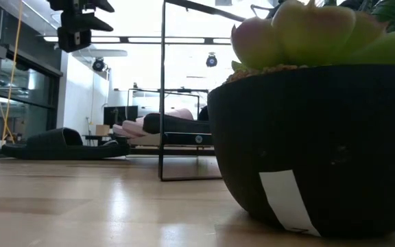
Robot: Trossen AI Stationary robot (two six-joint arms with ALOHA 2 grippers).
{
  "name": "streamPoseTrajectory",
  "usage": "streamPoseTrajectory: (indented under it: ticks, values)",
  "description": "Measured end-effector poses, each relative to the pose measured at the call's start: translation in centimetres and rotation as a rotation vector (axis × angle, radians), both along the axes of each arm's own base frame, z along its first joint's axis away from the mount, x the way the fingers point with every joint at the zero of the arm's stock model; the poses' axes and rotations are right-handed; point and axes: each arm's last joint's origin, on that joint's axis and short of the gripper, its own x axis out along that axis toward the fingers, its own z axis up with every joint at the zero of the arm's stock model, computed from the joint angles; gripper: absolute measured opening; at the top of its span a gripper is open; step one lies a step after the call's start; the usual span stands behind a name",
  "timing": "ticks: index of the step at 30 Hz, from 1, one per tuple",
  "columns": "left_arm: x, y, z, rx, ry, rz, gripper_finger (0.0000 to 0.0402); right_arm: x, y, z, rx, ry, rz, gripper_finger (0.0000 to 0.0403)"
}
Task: Pick and place slides into the shelf
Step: Put the black slides on the shelf
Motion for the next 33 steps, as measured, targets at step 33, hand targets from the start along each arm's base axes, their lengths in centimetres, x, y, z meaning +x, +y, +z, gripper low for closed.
streamPoseTrajectory:
  ticks: [33]
  values:
    - [-5.9,5.3,2.1,-0.082,0.367,0.429,0.0133,-2.6,2.3,5.6,-0.283,-0.101,0.159,0.0096]
